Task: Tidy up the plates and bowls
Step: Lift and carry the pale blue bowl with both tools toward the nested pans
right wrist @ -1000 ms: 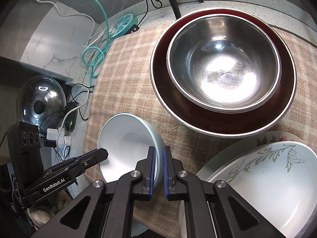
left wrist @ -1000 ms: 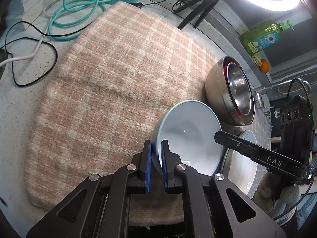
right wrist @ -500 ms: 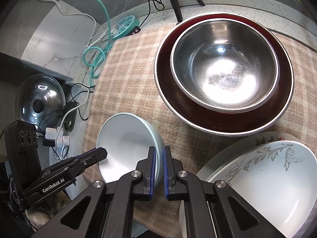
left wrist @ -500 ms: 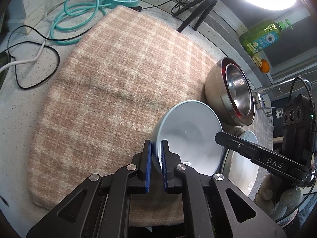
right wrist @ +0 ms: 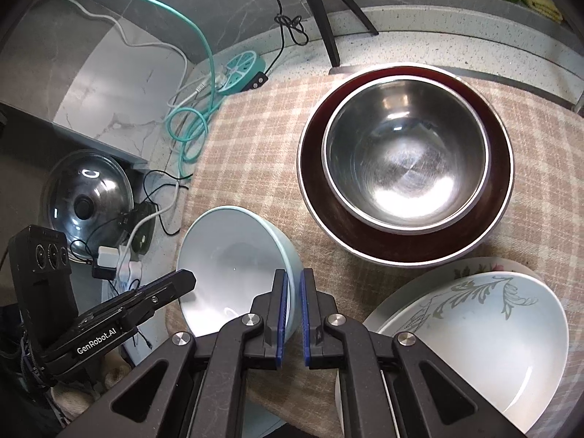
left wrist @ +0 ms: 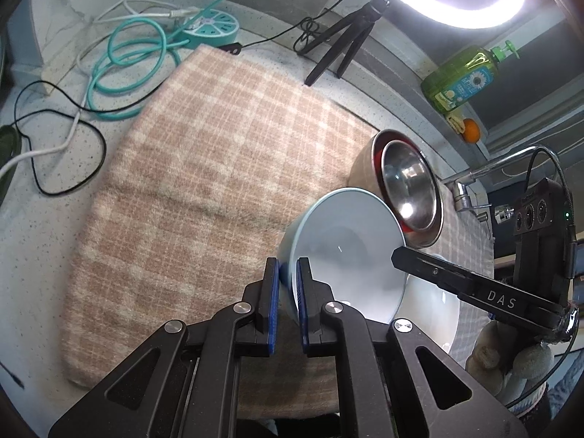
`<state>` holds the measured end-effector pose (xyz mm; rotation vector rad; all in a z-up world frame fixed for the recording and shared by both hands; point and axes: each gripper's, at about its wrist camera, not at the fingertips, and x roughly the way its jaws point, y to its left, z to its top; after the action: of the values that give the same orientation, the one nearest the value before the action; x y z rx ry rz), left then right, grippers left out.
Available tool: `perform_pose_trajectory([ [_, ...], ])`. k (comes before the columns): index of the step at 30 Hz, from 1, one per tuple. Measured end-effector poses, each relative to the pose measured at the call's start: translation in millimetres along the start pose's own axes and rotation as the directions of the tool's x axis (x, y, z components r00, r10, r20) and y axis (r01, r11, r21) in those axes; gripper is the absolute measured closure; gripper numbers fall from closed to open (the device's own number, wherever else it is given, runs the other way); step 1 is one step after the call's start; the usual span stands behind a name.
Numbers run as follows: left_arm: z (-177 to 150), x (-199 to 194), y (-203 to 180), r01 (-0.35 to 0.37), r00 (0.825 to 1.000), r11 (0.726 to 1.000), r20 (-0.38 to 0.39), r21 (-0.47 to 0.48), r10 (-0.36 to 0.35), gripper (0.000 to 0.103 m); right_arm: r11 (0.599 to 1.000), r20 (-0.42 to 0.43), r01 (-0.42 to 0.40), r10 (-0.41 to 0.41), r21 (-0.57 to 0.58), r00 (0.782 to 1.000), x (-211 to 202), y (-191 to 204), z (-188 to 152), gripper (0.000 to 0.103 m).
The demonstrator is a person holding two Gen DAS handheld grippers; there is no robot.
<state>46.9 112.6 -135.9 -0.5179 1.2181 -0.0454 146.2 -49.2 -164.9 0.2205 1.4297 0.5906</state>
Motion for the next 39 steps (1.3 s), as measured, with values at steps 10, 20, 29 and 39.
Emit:
perform_pose_trajectory([
  [10,22,-13,-23,0.008,0.999,0.999,0.049,0.053,-0.010,0.095,1.000,0.052,-0.010,0.010,0.006,0.999,-25,-1,15,0.096],
  [20,50,-12,-56,0.025,0.997,0.994,0.076,0.109,-0.033,0.095,0.999,0.094,-0.004,0.001,0.038,0.996,-45,-18,30,0.096],
  [29,67,3,-82,0.030,0.997,0.989,0.070,0.145,-0.040,0.095,0.997,0.120,-0.005,-0.004,0.077,0.993,-57,-43,43,0.096],
  [39,83,26,-99,0.033,0.998,0.987,0.039,0.158,-0.040,0.095,0.995,0.141,0.008,-0.022,0.096,0.990,-68,-60,60,0.096],
])
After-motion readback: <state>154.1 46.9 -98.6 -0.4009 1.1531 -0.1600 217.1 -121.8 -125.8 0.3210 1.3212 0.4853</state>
